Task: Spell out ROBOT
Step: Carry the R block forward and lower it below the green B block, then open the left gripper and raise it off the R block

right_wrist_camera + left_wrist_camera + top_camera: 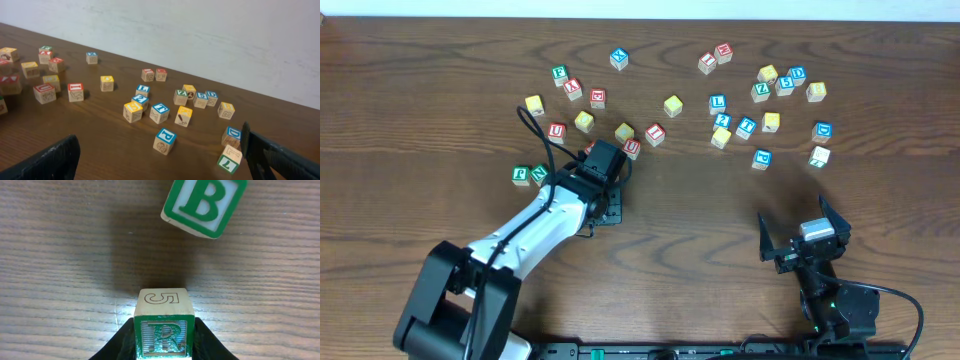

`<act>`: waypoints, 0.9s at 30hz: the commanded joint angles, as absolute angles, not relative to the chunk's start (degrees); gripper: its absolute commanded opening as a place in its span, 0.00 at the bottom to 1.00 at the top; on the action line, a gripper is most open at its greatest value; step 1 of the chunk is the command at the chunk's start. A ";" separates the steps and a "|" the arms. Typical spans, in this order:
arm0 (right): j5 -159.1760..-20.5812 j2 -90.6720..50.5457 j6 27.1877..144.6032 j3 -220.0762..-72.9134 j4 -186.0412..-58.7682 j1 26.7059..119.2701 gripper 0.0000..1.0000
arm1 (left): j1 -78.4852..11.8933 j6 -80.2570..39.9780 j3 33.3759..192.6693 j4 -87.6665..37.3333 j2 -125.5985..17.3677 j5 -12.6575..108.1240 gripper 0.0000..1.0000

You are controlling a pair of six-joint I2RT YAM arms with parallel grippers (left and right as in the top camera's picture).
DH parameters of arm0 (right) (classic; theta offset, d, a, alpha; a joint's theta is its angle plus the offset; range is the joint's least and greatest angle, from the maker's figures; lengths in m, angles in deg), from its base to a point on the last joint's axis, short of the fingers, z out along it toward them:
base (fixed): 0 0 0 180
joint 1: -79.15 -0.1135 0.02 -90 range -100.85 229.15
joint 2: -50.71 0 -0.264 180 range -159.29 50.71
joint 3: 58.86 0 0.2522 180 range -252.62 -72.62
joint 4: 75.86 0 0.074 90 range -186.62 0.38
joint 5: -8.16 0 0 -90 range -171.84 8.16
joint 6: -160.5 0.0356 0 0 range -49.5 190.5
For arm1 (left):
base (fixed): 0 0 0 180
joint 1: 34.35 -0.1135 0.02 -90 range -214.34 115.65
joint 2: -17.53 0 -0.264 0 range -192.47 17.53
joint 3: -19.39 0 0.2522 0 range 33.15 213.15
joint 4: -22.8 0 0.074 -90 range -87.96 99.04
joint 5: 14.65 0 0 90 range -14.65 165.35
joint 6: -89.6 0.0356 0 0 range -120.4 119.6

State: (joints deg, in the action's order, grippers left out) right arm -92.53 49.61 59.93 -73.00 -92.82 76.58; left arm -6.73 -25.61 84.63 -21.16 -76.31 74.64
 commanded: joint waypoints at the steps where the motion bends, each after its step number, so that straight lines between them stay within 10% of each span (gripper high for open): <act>1: -92.53 49.69 60.78 -72.94 -93.08 76.96 0.99 | -6.60 -24.67 86.34 -21.00 -79.50 74.46 0.08; 9: -92.53 49.69 60.78 -72.94 -93.08 76.96 0.99 | -6.60 -24.63 86.34 -19.80 -80.88 73.63 0.08; 15: -92.53 49.69 60.78 -72.94 -93.08 76.96 0.99 | -6.62 -24.52 86.34 -20.22 -80.88 73.63 0.48; 27: -92.53 49.69 60.78 -72.94 -93.08 76.96 0.99 | -6.62 -21.27 89.57 -24.17 -77.12 72.78 0.64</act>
